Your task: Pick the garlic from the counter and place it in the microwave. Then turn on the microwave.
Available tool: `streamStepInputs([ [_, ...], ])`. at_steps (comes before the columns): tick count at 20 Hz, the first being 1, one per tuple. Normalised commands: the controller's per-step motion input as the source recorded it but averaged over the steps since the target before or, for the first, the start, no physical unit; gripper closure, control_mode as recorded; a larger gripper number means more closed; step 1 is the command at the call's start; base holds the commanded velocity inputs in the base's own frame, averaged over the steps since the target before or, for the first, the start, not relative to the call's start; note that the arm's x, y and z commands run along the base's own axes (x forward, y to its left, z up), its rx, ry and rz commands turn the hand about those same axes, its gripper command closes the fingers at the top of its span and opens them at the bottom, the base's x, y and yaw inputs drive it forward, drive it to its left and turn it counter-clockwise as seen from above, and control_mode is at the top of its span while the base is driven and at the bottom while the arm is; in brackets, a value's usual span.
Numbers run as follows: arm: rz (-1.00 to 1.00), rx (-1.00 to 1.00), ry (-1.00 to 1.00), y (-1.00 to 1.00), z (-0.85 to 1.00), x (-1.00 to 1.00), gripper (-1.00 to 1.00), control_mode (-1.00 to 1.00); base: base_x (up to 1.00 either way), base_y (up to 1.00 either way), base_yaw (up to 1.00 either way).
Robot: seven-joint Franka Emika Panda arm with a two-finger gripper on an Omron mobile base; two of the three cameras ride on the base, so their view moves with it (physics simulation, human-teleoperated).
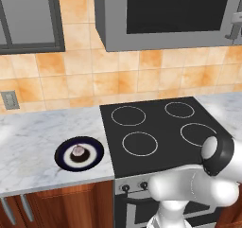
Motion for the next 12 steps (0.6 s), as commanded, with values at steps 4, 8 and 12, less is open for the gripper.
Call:
streamStepInputs([
  [4,0.02,0.0,0.0,-0.12,0.0,0.2,-1.0,-1.0,0.0,0.0,0.0],
  [8,0.03,0.0,0.0,-0.13,0.0,0.21,-1.0,-1.0,0.0,0.0,0.0],
  [12,0.04,0.0,0.0,-0.11,0.0,0.19,-1.0,-1.0,0.0,0.0,0.0],
])
